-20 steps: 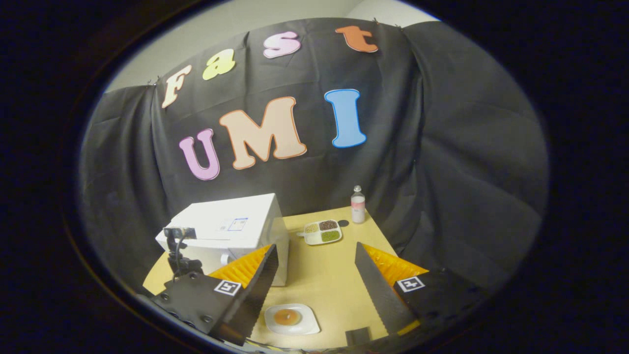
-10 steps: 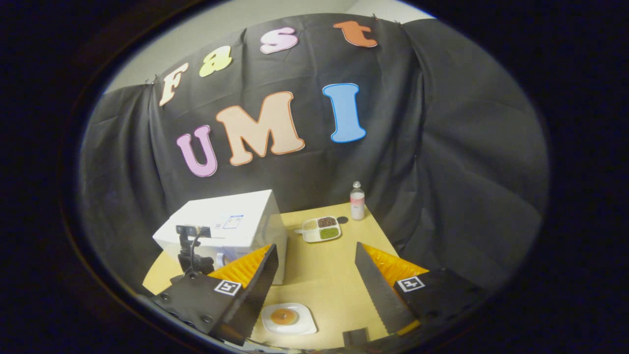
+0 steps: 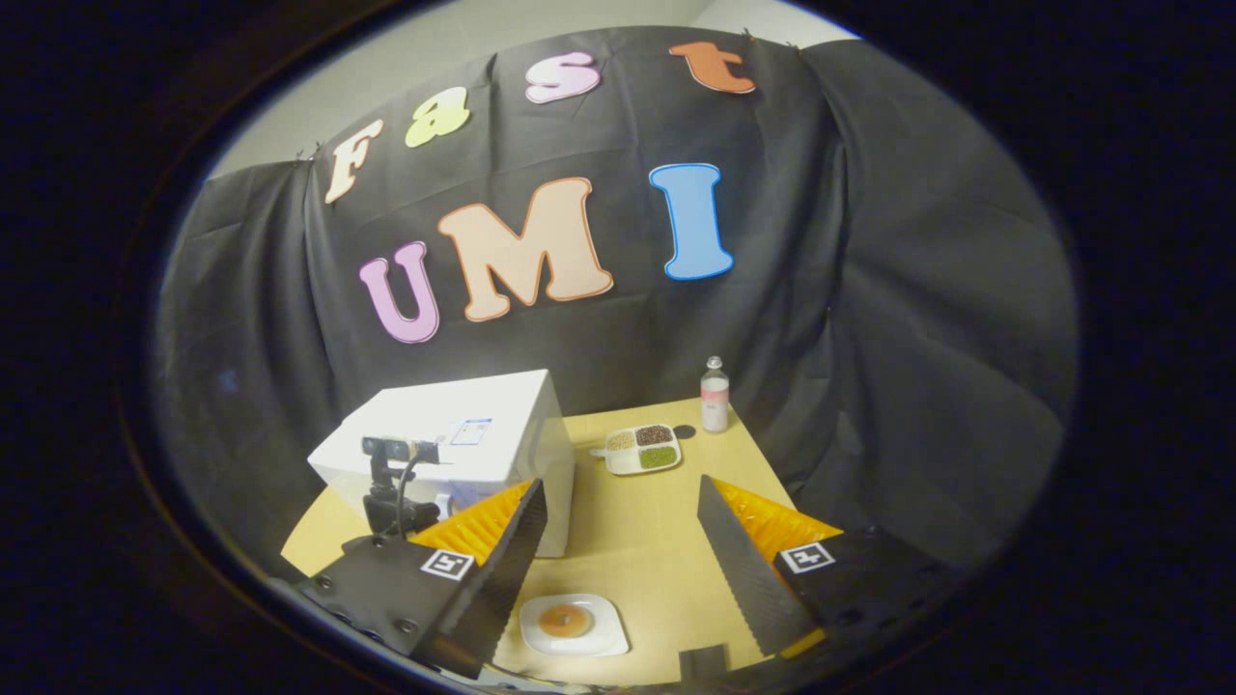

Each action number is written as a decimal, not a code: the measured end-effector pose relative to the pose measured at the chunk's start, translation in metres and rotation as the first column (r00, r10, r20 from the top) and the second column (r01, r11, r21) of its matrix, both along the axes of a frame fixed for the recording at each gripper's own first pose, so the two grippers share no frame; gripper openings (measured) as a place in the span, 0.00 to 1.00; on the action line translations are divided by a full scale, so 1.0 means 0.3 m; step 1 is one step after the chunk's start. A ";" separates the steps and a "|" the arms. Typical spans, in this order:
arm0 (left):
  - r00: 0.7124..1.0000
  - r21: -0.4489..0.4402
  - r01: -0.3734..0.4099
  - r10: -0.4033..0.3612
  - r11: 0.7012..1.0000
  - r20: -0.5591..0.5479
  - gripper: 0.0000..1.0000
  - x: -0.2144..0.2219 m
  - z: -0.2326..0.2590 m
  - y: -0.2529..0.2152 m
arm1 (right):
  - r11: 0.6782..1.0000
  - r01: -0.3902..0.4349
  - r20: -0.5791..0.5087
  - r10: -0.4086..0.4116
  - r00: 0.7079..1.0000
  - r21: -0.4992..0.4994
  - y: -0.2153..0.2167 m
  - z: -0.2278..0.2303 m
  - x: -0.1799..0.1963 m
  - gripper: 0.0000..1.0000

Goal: Open the microwave oven with the left hand, put the food in, and close the microwave oven.

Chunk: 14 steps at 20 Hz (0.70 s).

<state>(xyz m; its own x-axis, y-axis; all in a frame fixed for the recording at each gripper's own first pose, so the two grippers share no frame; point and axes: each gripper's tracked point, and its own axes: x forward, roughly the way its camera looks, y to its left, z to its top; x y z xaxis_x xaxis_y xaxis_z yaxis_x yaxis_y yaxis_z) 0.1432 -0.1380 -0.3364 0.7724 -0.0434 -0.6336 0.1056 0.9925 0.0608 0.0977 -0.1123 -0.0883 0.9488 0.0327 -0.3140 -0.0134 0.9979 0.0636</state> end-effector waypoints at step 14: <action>0.999 -0.005 -0.032 0.032 0.999 0.001 0.04 -0.005 0.002 0.002 | 1.000 0.000 0.022 0.000 1.000 0.007 0.036 0.031 -0.099 0.99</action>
